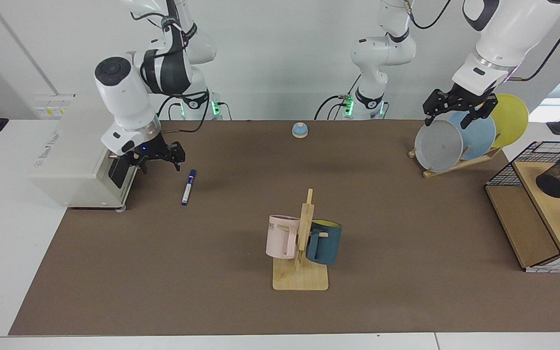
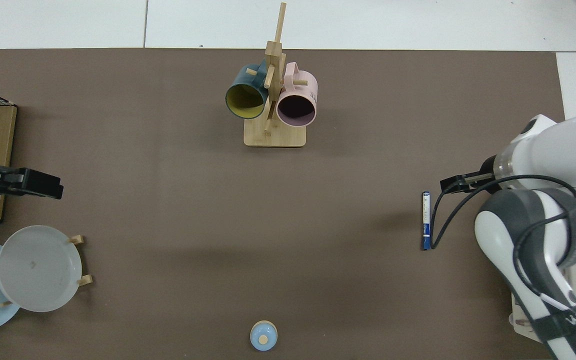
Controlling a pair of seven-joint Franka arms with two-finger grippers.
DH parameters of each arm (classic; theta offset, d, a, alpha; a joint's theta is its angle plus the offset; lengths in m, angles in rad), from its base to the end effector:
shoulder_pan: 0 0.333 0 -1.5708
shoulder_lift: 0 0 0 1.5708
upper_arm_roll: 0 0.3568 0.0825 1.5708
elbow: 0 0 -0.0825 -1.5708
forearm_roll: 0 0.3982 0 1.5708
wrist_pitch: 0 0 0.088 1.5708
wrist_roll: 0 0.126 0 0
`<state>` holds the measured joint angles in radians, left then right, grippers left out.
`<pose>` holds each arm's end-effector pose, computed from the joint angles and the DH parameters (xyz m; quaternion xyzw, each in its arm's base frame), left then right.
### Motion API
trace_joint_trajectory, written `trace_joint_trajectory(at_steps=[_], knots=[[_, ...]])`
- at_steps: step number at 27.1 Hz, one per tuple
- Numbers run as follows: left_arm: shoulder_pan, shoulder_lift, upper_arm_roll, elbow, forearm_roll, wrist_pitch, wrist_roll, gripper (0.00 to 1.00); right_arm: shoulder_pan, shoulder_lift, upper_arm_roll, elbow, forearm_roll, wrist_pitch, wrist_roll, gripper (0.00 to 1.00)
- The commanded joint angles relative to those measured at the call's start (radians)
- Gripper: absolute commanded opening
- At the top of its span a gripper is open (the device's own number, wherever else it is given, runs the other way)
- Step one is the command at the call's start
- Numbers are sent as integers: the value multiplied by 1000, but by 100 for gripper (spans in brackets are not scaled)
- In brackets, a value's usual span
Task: Put markers into pen holder
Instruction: 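Move the right gripper toward the blue marker on the table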
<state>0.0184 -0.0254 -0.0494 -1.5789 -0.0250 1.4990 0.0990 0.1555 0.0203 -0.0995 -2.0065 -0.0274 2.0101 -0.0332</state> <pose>0.5508 -0.0208 0.6506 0.9974 -0.0655 -0.0268 0.0128 0.5687 0.0300 0.4594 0.9986 0.0505 -0.0082 0.0134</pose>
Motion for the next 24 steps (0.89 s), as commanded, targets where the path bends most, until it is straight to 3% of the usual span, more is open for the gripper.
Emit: trace_joint_trajectory(at_steps=[1,8,19,23,24], knots=[[0,-19,2,-16,2,0,-5,100,32,61,1,-40,-2,79,64,100],[0,-19,2,-16,4,0,-5,100,47,125,1,-106,0,209,105,100],[0,-19,2,-16,2,0,-5,100,29,132,1,-216,47,315,205,99],[0,-19,2,-16,4,0,-5,100,27,136,1,-221,47,317,239,87],[0,-19,2,-16,2,0,-5,100,26,136,1,-219,47,317,237,77]])
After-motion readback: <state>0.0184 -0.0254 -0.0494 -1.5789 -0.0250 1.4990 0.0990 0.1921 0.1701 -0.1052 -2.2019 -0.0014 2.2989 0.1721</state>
